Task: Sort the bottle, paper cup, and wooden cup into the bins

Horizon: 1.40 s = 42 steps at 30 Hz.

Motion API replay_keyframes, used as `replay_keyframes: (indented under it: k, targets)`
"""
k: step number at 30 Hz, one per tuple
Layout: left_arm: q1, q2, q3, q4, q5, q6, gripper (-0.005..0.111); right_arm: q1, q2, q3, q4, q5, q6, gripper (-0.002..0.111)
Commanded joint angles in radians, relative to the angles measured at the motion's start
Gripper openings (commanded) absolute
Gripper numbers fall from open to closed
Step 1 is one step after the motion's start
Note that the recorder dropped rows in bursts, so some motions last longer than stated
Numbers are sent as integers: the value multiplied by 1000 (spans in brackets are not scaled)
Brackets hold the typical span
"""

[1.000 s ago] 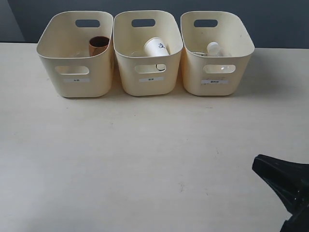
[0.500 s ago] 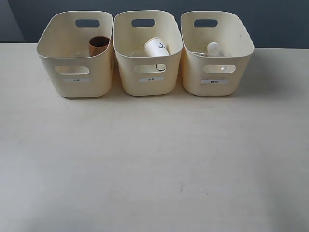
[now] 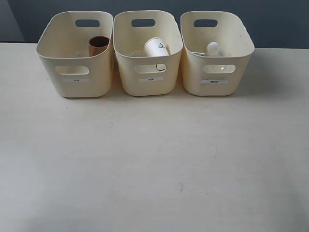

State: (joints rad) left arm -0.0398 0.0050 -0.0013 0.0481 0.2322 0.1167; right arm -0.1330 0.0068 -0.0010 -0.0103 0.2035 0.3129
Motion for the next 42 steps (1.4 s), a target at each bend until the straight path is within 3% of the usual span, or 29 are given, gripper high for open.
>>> replay_keyframes:
  k: [1, 21, 27, 42]
  targets:
    - [-3, -5, 1, -5, -1, -2, 0, -7, -7, 1, -52, -45, -46, -1]
    - [-3, -5, 1, -5, -1, -2, 0, -7, -7, 1, -141, -60, -92, -1]
    - [-3, -5, 1, -5, -1, -2, 0, -7, -7, 1, -112, -56, 59, -1]
    - [-3, -5, 1, -5, -1, -2, 0, -7, -7, 1, -120, -56, 58, -1]
